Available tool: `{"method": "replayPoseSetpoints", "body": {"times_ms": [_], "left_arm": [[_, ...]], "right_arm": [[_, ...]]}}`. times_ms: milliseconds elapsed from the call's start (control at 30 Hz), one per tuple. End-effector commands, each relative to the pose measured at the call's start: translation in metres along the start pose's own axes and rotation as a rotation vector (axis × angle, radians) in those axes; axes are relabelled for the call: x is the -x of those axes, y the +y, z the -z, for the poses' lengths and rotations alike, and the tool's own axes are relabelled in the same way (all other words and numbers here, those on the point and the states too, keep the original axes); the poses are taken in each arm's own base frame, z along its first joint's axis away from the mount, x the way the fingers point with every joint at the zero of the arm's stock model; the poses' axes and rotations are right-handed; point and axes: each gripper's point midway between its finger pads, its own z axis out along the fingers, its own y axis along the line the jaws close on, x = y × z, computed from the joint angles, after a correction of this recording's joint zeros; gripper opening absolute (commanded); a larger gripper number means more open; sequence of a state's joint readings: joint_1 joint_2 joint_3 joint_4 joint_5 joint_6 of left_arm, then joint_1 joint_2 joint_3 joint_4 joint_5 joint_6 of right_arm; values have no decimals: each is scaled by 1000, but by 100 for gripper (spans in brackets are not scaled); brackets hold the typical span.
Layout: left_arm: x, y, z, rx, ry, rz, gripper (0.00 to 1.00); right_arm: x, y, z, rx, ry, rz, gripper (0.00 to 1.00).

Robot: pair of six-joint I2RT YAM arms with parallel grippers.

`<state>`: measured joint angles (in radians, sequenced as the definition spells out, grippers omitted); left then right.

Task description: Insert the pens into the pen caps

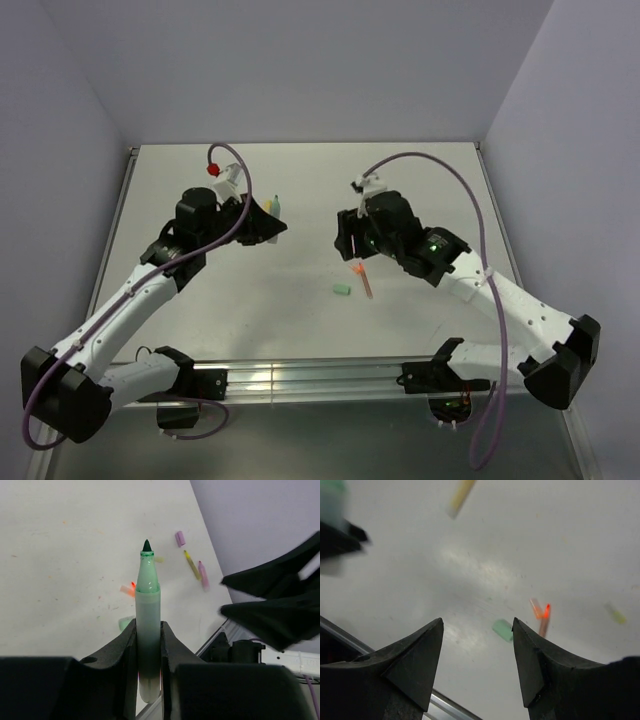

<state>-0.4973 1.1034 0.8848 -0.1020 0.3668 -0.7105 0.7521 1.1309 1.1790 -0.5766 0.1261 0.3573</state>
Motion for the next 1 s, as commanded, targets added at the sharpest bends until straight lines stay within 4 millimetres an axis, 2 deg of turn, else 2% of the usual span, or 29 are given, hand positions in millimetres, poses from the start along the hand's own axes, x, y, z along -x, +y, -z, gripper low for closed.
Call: {"method": "replayPoseSetpoints", "body": {"times_ms": [0,67,200,367,500,633,967], "left_arm": [[37,-27,36,-23,-88,-94,0],[48,-27,53,0,-121,-126,0],[54,-32,71,4,-157,-191,0],[49,-17,80,56,-186,-260,0],[42,-13,83,50,-196,-280,0],[41,-12,86,47,-213,-300,0],[36,-5,83,54,-204,-299,0]], "right_arm": [[-52,-5,-22,75,113,179,65],[-75,-10,-29,93,164,222,65],[-97,-13,-43,117,233,283,65],[-124,-15,-69,97,365,342,58],[-162,-26,-87,42,506,388,57],[-176,-28,-92,37,548,399,57],[-181,-32,-97,9,571,423,57]]}}
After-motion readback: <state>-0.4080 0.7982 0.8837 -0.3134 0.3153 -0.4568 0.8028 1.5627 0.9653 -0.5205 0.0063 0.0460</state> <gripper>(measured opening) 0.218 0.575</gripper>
